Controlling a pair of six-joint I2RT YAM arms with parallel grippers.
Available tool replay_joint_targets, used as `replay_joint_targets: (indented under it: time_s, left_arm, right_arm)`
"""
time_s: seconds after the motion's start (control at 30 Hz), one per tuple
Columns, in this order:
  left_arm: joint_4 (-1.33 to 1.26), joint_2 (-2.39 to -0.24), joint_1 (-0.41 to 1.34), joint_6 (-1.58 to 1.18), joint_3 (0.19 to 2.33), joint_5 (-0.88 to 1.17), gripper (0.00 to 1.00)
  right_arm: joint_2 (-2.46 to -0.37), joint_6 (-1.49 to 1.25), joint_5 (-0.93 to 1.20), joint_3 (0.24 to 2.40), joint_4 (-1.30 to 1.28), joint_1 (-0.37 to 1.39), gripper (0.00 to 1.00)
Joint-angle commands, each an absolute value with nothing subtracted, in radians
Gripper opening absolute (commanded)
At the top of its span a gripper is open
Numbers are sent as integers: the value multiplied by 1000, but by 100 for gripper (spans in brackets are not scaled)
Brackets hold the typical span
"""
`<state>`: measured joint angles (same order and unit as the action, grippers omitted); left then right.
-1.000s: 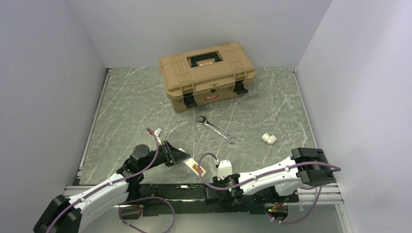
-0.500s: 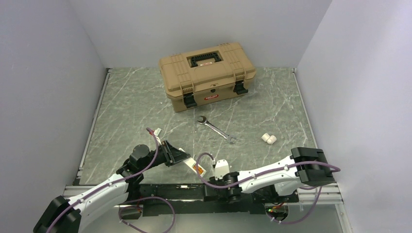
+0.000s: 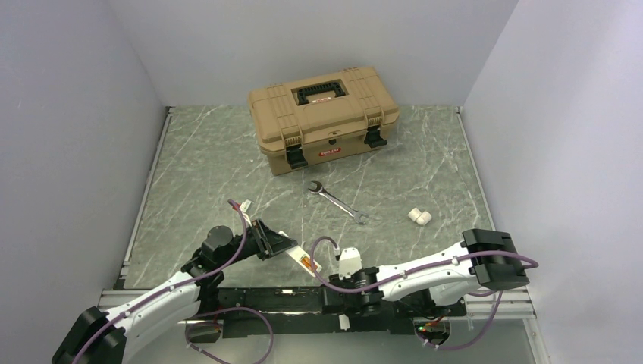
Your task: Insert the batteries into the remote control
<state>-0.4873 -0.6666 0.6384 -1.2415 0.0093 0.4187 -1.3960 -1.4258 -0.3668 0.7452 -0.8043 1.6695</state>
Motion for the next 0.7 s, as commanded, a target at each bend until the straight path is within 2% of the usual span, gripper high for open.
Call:
replay_joint_targets:
  time_s: [0.0, 0.4, 0.67]
  left_arm:
    - [-517, -659, 641, -1235, -34, 406, 2]
    - [-510, -655, 641, -1231, -30, 407, 2]
    - [-521, -667, 641, -1235, -28, 411, 2]
  right_arm:
    - [-1376, -1436, -397, 764, -816, 1672, 52]
    - [-1288, -1419, -404, 714, -722, 1675, 55]
    - [-1343, -1389, -355, 695, -652, 1680, 54]
